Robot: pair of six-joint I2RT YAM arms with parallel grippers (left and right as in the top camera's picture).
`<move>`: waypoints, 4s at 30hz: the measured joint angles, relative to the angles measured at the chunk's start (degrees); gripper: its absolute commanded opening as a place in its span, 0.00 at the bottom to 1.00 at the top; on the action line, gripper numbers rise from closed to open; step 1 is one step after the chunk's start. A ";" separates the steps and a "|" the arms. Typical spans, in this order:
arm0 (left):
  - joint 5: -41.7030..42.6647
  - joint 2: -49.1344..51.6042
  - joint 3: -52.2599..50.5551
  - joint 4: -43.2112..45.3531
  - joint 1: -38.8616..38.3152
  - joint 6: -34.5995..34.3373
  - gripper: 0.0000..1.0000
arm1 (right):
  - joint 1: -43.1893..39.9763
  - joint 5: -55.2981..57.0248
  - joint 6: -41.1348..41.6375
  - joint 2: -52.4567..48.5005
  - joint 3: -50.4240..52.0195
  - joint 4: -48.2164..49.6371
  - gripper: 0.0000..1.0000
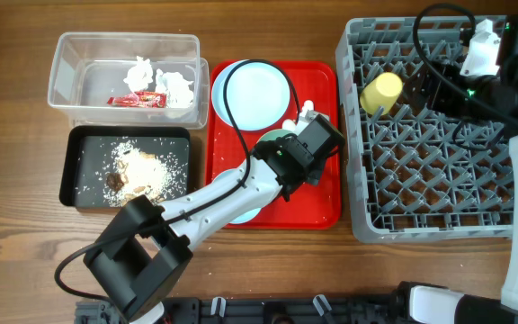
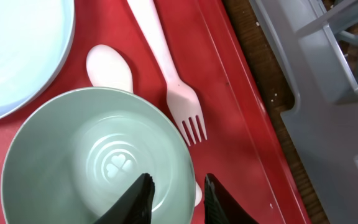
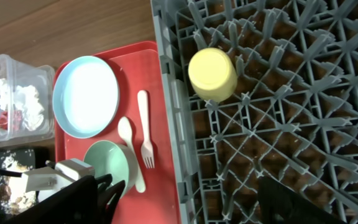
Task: Sort waste into correct bins and load items into the dishwasher rack
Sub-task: 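Return the emptied green bowl to the red tray, then grasp the green bowl with the right gripper, then carry the green bowl right and place it in the rack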
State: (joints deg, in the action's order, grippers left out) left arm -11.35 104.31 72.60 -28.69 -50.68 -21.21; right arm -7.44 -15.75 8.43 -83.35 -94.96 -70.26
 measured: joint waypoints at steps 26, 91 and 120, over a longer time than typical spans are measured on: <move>4.79 -33.70 0.15 -22.77 34.69 -10.82 0.99 | 29.29 1.79 7.19 -14.43 13.97 14.45 0.70; 5.29 -32.46 0.11 -25.79 34.84 -11.02 1.00 | 17.88 77.22 -9.44 -21.16 1.77 56.94 0.04; 5.27 -32.35 0.11 -25.77 34.84 -11.02 1.00 | 15.17 80.76 -35.23 -40.61 1.09 65.53 0.04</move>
State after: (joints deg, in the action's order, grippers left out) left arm -6.09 71.96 72.71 -54.46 -15.84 -32.23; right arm 7.73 65.01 -26.81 -123.96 -93.86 -4.73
